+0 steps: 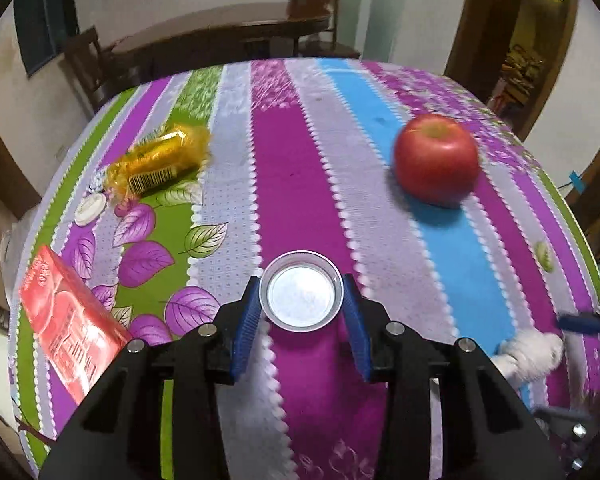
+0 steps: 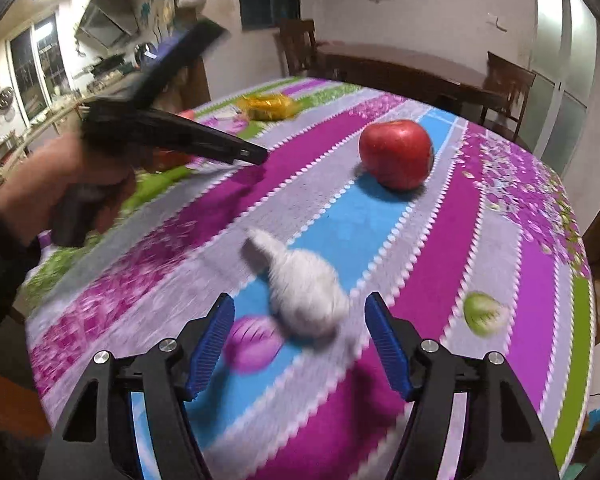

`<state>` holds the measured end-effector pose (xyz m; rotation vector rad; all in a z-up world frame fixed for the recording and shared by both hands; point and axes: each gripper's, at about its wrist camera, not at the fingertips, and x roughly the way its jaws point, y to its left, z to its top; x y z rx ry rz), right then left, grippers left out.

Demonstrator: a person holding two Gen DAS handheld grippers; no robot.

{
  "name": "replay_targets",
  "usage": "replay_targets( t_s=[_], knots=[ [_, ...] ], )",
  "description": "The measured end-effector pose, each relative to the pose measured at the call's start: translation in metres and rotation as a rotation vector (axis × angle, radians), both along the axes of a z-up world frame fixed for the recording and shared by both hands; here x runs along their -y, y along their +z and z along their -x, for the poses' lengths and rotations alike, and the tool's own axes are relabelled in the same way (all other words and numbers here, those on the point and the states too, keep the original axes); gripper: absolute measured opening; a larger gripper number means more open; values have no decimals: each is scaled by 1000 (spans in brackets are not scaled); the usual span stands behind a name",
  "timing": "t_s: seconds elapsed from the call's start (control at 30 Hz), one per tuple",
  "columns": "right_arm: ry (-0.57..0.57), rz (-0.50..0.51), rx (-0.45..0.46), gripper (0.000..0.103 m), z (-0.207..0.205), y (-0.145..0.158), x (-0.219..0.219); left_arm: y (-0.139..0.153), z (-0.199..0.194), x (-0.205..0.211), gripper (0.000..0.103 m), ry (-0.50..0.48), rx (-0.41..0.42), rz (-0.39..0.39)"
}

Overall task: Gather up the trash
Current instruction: 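Return to the table and grasp the clear plastic cup with the left tool, then grasp the white towel rabbit with the right tool while the left tool holds the cup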

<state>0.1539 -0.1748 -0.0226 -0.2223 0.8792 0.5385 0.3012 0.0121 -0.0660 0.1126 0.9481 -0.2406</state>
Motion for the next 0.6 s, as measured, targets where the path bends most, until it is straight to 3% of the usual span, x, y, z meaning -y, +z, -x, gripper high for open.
replay_targets(
  t_s=[0.1,0.17,0.27,0.6],
  knots=[
    [5,42,-12,66,-13,-9,-14,6,13,3,39,-8,37,3],
    [3,74,-17,46,-16,-16,-21,8,21,3,39,-7,48,20],
    [-19,104,9,36,-13,-20,-23,7,32,0,39,-1,64,45],
    [-179,1,156,33,33,12,18,23,86,17,39,-3,202,90]
  ],
)
